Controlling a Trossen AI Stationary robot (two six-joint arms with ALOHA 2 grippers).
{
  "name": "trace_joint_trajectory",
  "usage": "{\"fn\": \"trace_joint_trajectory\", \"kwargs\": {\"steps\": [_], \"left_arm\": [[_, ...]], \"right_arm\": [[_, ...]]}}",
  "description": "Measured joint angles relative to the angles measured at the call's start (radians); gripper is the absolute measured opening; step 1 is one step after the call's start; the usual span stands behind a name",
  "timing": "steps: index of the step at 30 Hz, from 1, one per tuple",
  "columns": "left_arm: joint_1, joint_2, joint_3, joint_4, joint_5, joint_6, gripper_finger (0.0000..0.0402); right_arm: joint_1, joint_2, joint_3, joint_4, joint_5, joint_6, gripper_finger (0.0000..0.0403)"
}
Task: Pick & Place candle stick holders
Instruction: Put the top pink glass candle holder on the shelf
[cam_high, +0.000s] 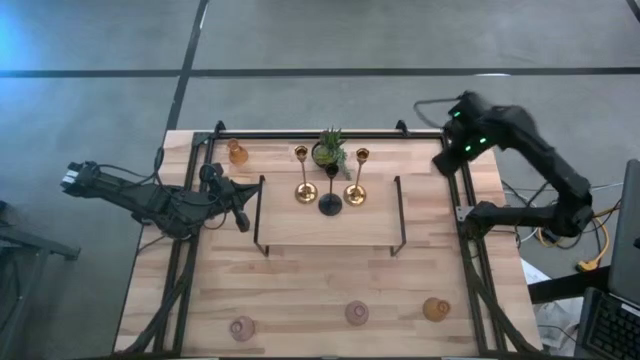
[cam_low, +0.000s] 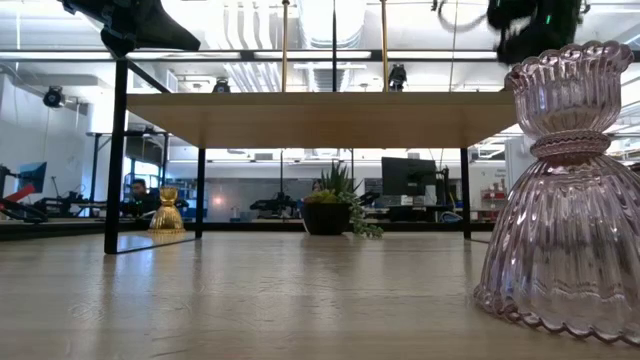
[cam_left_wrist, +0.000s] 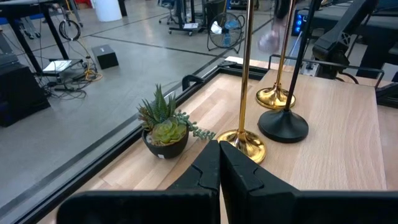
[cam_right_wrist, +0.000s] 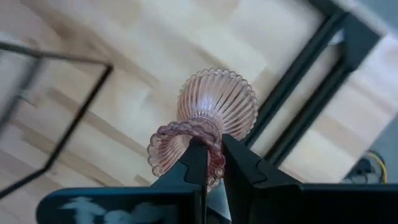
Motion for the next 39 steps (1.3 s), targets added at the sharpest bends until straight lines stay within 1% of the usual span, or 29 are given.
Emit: {"fn": "trace_joint_trajectory", "kwargs": {"steps": [3,6,9,12,14,17,21,25,29,33,36,39], "left_arm": [[0.0,0.0,0.0,0.0,0.0,0.0,0.0005],[0.0,0.0,0.0,0.001,0.0,0.0,0.0005],[0.001,0.0,0.0,0.002,0.0,0.0,0.0005],[0.001,0.0,0.0,0.002,0.0,0.0,0.0005],[0.001,0.0,0.0,0.002,0.0,0.0,0.0005],[0.001,0.0,0.0,0.002,0.0,0.0,0.0005],[0.001,0.0,0.0,0.003,0.0,0.0,0.0005],[0.0,0.0,0.0,0.003,0.0,0.0,0.0005],[0.0,0.0,0.0,0.003,0.0,0.0,0.0005],[0.0,0.0,0.0,0.003,0.0,0.0,0.0005],[0.0,0.0,0.0,0.003,0.0,0.0,0.0005],[0.0,0.0,0.0,0.003,-0.001,0.001,0.0005]], "right_arm": [[0.016,-0.008,0.156,-0.052,0.0,0.019,0.0019],[0.044,-0.014,0.279,-0.081,-0.052,0.045,0.0019],[0.095,-0.022,0.362,-0.076,-0.112,0.069,0.0019],[0.166,-0.036,0.4,-0.076,-0.123,0.112,0.0018],[0.222,-0.056,0.401,-0.078,-0.139,0.14,0.0018],[0.319,-0.095,0.387,-0.079,-0.191,0.208,0.0018],[0.488,-0.128,0.358,-0.077,-0.204,0.336,0.0018],[0.691,-0.128,0.296,-0.047,-0.159,0.452,0.0018],[0.894,-0.096,0.233,0.016,-0.143,0.518,0.0018],[1.084,-0.059,0.201,0.084,-0.082,0.595,0.0018],[1.191,-0.015,0.192,0.145,-0.039,0.645,0.0018],[1.246,0.038,0.193,0.192,-0.016,0.663,0.0018]]}}
